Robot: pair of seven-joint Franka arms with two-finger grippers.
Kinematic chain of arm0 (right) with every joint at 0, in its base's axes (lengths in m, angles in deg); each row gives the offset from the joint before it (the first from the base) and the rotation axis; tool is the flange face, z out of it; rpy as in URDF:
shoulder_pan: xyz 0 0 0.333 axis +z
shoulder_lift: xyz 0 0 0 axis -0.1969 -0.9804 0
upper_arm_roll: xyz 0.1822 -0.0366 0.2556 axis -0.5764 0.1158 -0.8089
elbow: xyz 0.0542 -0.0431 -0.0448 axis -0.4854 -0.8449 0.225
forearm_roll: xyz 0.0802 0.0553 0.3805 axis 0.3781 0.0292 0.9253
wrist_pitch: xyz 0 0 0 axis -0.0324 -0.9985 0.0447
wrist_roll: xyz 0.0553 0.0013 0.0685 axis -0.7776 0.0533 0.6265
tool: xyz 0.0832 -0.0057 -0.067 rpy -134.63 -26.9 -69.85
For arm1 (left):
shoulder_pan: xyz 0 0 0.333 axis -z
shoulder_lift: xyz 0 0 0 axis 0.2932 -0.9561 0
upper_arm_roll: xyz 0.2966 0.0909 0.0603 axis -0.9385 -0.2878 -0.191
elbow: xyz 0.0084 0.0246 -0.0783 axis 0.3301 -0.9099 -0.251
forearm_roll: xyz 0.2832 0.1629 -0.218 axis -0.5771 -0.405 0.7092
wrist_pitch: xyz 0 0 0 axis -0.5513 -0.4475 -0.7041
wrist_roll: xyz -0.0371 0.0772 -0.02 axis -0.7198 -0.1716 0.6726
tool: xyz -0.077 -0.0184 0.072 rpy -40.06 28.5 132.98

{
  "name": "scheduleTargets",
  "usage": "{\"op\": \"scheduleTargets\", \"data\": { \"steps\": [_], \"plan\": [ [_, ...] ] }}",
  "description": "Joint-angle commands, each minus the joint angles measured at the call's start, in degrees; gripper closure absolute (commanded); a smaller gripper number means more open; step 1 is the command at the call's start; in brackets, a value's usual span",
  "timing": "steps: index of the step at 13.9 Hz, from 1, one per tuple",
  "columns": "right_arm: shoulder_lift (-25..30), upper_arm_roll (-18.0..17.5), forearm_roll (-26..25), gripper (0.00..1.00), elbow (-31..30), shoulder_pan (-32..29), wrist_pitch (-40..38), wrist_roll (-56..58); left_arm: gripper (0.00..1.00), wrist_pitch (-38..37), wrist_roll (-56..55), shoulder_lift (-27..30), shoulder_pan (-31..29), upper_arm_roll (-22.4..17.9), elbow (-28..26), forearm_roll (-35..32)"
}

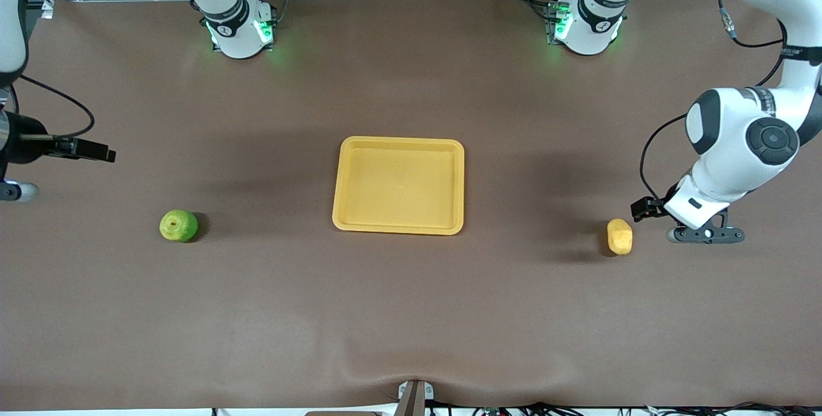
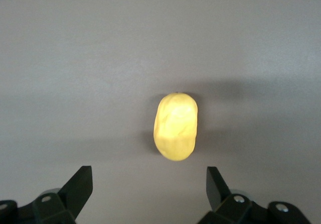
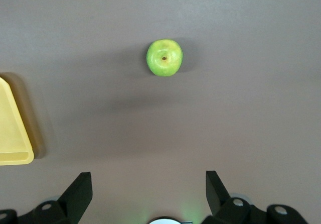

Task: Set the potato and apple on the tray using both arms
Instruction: 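Reach the left gripper to the potato while the right gripper reaches the apple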

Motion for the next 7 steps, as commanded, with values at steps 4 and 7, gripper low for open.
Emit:
{"op": "scheduleTargets", "data": {
  "steps": [4,7],
  "plan": [
    [-7.0,-0.5,-0.3,0.00,2.4,0.7,5.7,3.5,0.00,9.1,-0.1,-6.2,0.1,0.3,0.1,-1.4],
    [-12.0,-0.3,-0.1,0.00,1.4,-1.1,14.0,6.5,0.07,9.6,0.0,-7.8,0.2,0.3,0.5,-1.5]
  ]
}}
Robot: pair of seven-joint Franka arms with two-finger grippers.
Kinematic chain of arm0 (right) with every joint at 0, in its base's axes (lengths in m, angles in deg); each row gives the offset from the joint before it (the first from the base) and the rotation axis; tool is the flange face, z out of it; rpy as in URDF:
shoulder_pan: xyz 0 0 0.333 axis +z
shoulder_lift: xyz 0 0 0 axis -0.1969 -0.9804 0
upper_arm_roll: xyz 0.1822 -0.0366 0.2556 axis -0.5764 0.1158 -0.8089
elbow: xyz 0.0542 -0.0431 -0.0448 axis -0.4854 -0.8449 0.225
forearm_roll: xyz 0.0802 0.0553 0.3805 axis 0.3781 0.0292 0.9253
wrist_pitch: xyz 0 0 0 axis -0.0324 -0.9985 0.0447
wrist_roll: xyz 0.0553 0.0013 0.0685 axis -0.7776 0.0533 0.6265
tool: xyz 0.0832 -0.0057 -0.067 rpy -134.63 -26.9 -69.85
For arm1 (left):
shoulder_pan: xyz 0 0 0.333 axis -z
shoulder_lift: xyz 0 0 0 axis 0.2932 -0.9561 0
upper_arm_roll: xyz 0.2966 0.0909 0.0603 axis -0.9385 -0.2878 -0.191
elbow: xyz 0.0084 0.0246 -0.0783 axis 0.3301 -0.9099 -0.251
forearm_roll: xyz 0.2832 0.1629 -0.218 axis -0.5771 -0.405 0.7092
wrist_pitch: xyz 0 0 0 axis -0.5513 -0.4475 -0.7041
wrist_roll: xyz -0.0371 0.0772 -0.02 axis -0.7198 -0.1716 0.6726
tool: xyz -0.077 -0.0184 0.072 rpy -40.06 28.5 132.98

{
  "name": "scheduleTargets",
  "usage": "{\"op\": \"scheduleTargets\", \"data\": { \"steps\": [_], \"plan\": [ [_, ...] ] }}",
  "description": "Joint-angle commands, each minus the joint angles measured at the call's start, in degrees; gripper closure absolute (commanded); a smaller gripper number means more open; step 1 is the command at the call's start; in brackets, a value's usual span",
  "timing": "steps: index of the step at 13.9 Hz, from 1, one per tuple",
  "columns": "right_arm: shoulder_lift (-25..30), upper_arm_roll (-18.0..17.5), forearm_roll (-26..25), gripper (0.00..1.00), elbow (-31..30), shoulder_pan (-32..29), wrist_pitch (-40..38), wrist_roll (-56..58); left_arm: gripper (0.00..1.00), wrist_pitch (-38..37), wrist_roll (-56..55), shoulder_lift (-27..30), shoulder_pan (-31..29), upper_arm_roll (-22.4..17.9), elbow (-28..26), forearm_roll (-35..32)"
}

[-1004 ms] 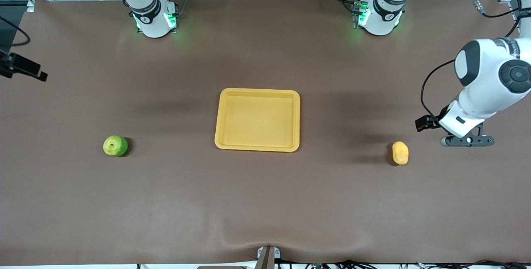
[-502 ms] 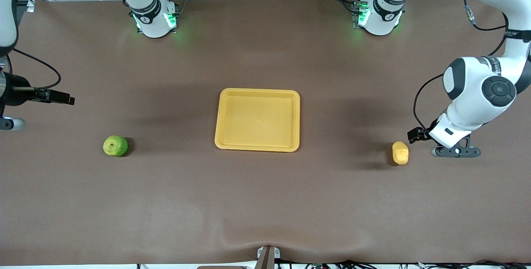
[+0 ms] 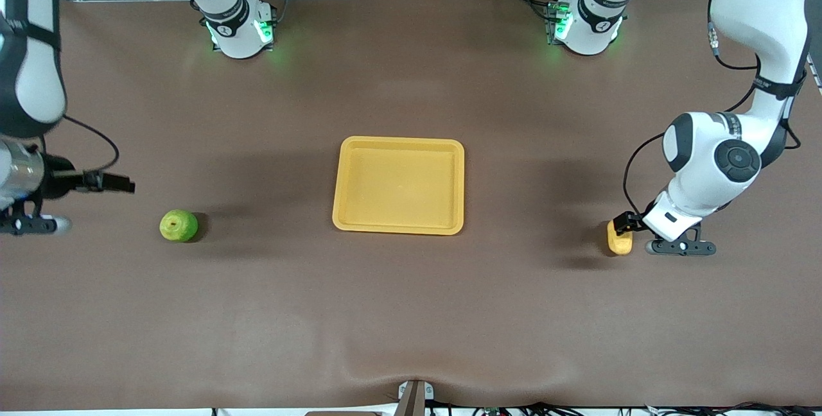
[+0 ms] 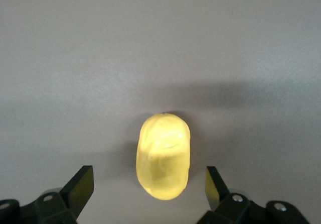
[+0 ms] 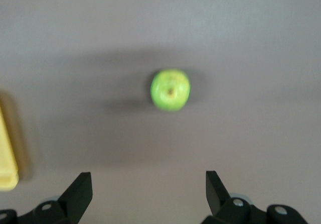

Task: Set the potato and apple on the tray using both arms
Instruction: 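Reach the left gripper to the potato while the right gripper reaches the apple, then close the left gripper on the potato while the right gripper grasps the apple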

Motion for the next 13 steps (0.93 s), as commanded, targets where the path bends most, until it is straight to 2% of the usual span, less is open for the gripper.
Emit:
{"op": "scheduleTargets", "data": {
  "steps": [1,4,7,11,13],
  "plan": [
    [-4.8,-0.1,-0.2,0.00,0.4,-1.5,5.1,4.3,0.09,0.6,0.0,-1.0,0.0,0.1,0.7,-1.4],
    [-5.4,-0.1,-0.1,0.00,-8.9,-1.0,18.3,4.6,0.17,3.0,0.0,-2.8,0.0,0.1,0.7,-1.4],
    [-5.5,-0.2,-0.1,0.00,-17.4,-0.1,28.7,4.6,0.18,5.2,0.0,-3.9,0.0,0.1,0.8,-1.4],
    [-7.8,-0.2,-0.1,0.00,-18.9,0.0,31.8,4.6,0.21,5.7,0.0,-4.3,0.3,0.1,1.0,-1.4],
    [-8.9,-0.2,-0.1,0.00,-19.0,0.1,32.3,4.5,0.28,6.0,0.0,-4.9,0.6,0.1,1.1,-1.4]
  ]
}}
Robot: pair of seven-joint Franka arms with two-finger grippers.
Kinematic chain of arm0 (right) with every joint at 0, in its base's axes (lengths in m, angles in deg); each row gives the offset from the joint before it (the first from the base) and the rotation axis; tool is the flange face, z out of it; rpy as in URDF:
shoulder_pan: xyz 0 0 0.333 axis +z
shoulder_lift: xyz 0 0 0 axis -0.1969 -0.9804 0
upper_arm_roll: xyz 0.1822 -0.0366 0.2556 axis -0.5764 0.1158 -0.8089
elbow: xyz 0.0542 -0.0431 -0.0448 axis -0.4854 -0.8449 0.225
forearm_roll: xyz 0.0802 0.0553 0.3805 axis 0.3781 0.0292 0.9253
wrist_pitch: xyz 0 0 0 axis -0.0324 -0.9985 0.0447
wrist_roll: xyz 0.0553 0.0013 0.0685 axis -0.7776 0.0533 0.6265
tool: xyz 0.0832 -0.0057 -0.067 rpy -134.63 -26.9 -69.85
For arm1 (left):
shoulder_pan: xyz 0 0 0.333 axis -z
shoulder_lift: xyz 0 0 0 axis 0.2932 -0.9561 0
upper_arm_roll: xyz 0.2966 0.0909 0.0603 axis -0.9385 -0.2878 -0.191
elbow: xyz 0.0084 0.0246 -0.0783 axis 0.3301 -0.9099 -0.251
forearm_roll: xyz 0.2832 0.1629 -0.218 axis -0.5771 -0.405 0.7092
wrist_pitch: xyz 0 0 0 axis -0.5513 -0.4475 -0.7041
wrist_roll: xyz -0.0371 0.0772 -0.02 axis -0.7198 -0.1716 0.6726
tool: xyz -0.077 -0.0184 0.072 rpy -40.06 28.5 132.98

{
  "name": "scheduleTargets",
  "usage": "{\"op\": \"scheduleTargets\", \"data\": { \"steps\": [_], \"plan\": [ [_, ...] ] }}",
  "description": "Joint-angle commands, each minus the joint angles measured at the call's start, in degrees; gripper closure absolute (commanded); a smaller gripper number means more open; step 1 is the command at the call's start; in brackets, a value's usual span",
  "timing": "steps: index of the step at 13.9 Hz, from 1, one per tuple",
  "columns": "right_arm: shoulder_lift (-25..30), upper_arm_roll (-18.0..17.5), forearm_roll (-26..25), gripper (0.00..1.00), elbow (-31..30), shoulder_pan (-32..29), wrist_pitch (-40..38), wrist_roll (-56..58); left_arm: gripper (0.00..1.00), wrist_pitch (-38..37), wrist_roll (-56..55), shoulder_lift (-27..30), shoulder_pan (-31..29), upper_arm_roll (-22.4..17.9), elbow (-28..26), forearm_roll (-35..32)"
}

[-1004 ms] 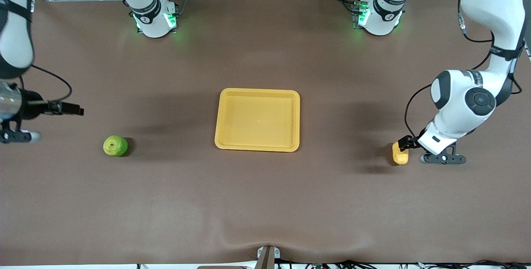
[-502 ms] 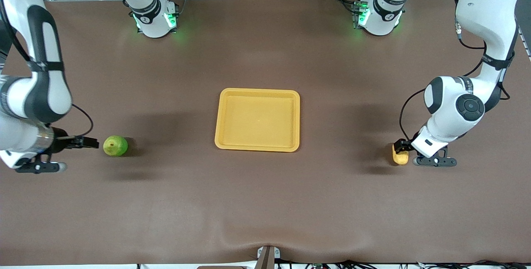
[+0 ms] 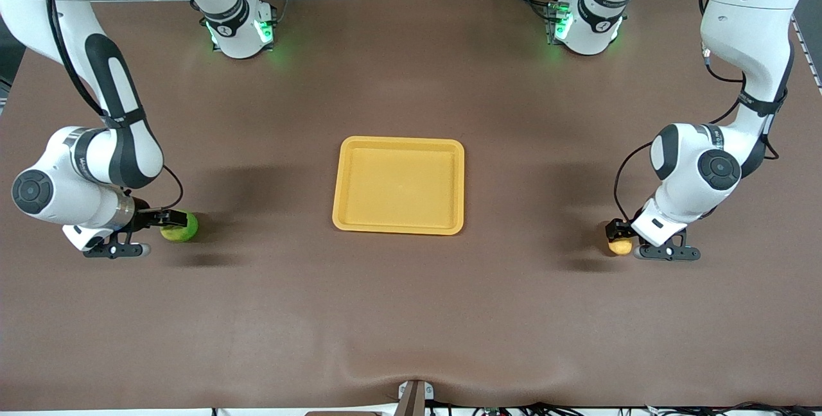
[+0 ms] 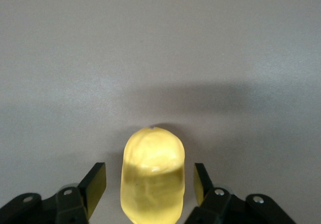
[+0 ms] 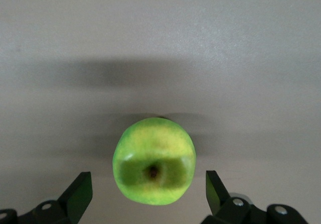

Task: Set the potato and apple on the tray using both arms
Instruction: 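Close the left gripper on the potato while the right gripper grasps the apple, then carry the potato with the left gripper while the right gripper carries the apple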

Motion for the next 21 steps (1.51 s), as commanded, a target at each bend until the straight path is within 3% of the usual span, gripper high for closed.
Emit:
{"op": "scheduleTargets", "data": {
  "steps": [1,6,8,9,10,11,12,13,15,19,21],
  "plan": [
    [-1.1,0.1,0.0,0.00,-0.1,0.2,0.8,0.6,0.29,1.3,0.0,-1.1,0.3,0.0,0.7,-1.3],
    [-4.4,0.1,0.4,0.00,-0.1,0.1,3.9,0.6,0.32,2.7,0.0,-1.9,0.3,0.0,0.5,-1.4],
    [-5.5,0.1,0.4,0.00,-0.1,0.1,6.9,0.6,0.51,2.7,0.1,-2.6,0.0,0.0,0.5,-1.4],
    [-5.6,0.2,0.4,0.18,-0.1,-0.1,7.1,0.6,0.64,2.7,0.1,-2.7,0.0,0.0,0.4,-1.4],
    [-5.7,0.1,0.4,0.42,0.0,-0.1,7.1,0.6,0.76,2.7,0.1,-2.7,-0.1,-0.1,0.3,-1.4],
    [-5.6,0.1,0.4,0.58,0.0,0.0,7.0,0.6,0.85,2.7,0.1,-2.7,-0.1,-0.1,0.3,-1.4],
    [-5.3,0.1,0.4,0.61,0.2,-0.1,6.5,0.5,0.95,2.7,0.1,-2.7,-0.1,0.0,0.2,-1.4],
    [-4.8,0.1,0.4,0.61,0.3,-0.1,6.4,0.4,1.00,2.7,0.1,-2.6,-0.1,0.0,0.2,-1.4],
    [-2.7,-0.1,0.3,0.60,1.3,0.8,4.1,-0.1,1.00,2.4,0.5,-1.5,-0.1,0.0,0.2,-1.4],
    [0.3,0.0,0.4,0.60,6.9,5.2,-12.8,-4.7,1.00,-0.8,0.5,1.6,-0.1,0.2,0.6,-1.4],
    [1.4,-2.6,2.1,0.60,7.3,5.3,-14.9,-0.9,1.00,-2.7,0.0,2.8,-0.1,1.6,0.8,-1.4]
  ]
}}
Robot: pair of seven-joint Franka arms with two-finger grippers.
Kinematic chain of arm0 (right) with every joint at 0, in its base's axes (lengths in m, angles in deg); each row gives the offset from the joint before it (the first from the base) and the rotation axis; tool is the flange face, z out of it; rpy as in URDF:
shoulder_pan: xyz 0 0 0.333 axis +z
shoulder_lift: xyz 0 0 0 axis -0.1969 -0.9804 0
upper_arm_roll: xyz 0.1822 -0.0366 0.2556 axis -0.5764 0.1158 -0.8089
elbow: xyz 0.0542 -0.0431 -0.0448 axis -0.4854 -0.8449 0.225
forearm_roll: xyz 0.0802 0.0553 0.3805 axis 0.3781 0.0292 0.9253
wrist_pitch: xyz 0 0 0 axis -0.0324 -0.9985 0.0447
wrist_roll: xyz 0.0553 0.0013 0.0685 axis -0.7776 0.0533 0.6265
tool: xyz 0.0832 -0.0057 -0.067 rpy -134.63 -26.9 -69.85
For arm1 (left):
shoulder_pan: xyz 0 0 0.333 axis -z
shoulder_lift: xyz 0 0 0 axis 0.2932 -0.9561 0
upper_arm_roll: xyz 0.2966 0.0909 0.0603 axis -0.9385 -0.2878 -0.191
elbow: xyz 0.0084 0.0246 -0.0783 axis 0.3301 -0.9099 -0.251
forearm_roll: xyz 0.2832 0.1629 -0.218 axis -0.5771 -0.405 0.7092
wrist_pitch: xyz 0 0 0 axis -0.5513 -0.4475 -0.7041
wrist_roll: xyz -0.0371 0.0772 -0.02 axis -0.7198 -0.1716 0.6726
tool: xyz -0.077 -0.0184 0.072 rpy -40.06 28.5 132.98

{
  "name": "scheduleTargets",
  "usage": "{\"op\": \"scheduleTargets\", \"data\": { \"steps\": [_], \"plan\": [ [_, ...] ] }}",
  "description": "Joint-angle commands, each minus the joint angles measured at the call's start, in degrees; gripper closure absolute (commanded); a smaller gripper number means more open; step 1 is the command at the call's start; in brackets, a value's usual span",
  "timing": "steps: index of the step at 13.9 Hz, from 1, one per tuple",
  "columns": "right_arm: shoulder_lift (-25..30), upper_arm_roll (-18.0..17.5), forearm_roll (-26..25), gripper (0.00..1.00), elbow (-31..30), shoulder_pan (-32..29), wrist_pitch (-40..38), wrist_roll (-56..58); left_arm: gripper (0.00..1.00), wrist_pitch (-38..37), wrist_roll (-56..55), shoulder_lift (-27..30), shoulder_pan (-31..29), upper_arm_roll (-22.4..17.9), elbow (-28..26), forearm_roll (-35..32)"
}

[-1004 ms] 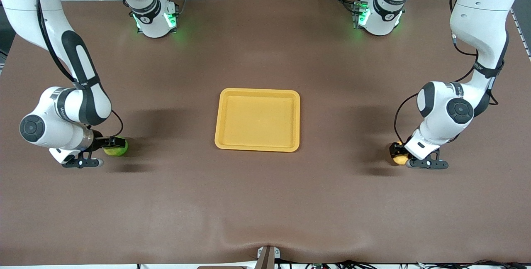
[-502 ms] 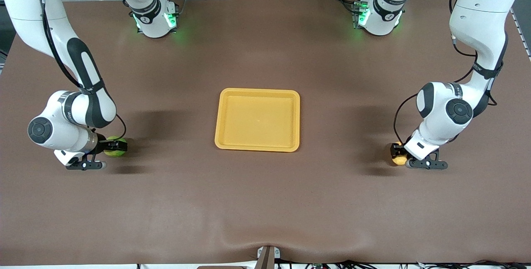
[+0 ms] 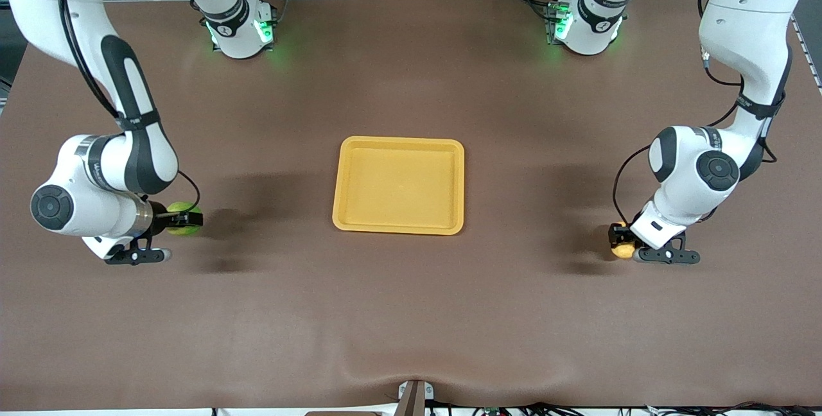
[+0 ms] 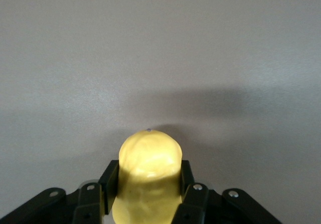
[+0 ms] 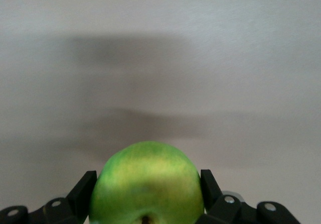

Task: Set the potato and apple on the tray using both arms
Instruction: 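Carry the potato with the left gripper while the right gripper carries the apple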

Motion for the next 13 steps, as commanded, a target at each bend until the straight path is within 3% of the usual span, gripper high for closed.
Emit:
{"op": "scheduleTargets", "data": {
  "steps": [1,5,9,13],
  "plan": [
    [2.4,-3.8,3.4,0.60,0.1,0.1,-2.3,3.2,1.00,-3.9,-0.2,2.9,-0.2,1.7,0.0,-1.3],
    [2.7,-10.1,4.6,0.60,-0.2,2.1,-3.1,0.1,1.00,-8.0,-4.4,4.5,-0.3,5.4,1.1,-1.2],
    [2.1,-9.9,4.0,0.59,-0.4,9.6,-2.1,-17.1,1.00,-14.4,-12.8,4.7,-0.1,10.6,4.1,-0.7],
    [1.5,-9.9,3.7,0.56,-1.4,15.9,1.8,-31.0,1.00,-14.7,-22.0,4.2,1.0,15.1,5.1,-0.7]
  ]
}}
